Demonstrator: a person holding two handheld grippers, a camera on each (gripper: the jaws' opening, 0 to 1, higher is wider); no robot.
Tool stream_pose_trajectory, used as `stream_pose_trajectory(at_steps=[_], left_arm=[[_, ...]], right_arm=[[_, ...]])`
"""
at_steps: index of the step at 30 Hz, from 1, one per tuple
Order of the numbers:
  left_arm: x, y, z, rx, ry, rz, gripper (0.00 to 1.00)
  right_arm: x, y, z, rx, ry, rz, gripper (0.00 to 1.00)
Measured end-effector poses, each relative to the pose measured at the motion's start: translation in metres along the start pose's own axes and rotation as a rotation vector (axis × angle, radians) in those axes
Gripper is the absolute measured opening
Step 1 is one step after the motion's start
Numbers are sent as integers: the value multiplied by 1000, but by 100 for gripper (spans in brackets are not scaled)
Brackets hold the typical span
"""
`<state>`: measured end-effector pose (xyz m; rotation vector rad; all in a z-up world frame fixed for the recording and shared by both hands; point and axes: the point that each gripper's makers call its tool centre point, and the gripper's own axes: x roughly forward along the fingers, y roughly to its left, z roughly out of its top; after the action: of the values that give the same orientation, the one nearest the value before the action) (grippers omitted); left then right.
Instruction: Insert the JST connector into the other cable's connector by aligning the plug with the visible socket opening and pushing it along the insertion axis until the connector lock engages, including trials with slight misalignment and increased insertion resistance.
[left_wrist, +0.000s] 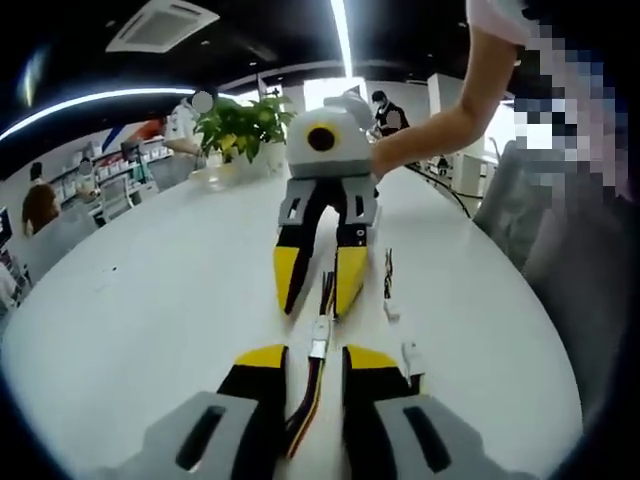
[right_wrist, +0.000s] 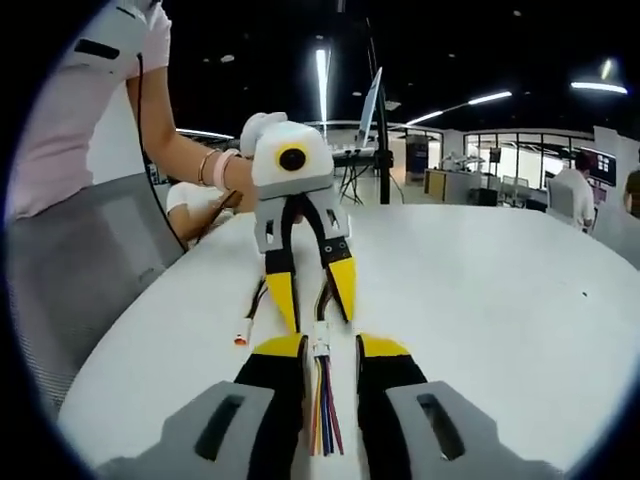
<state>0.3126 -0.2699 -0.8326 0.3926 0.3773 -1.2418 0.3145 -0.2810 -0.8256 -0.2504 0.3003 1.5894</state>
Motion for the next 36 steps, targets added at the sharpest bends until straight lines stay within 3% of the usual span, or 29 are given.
stream_pose_trajectory(at_steps=[9,13,18,30,36], left_arm=[[-22,2,22,28,-34,69,19],[-32,-3,23,41,-34,83,22],[-37,-15,28,55,-36,77,22],[-28,-44,5,-18,-27,39,23],[-24,-49,3,-53,-45,29,22]], right_arm=[[-21,16,20,-26,-20,-36,11],[-25,25,18,-33,1,-37,16],[-27,34,15,-25,7,-29,16],[-24,48,-9,21,38,-6,19],[-23,50,-22,26,67,1,16]])
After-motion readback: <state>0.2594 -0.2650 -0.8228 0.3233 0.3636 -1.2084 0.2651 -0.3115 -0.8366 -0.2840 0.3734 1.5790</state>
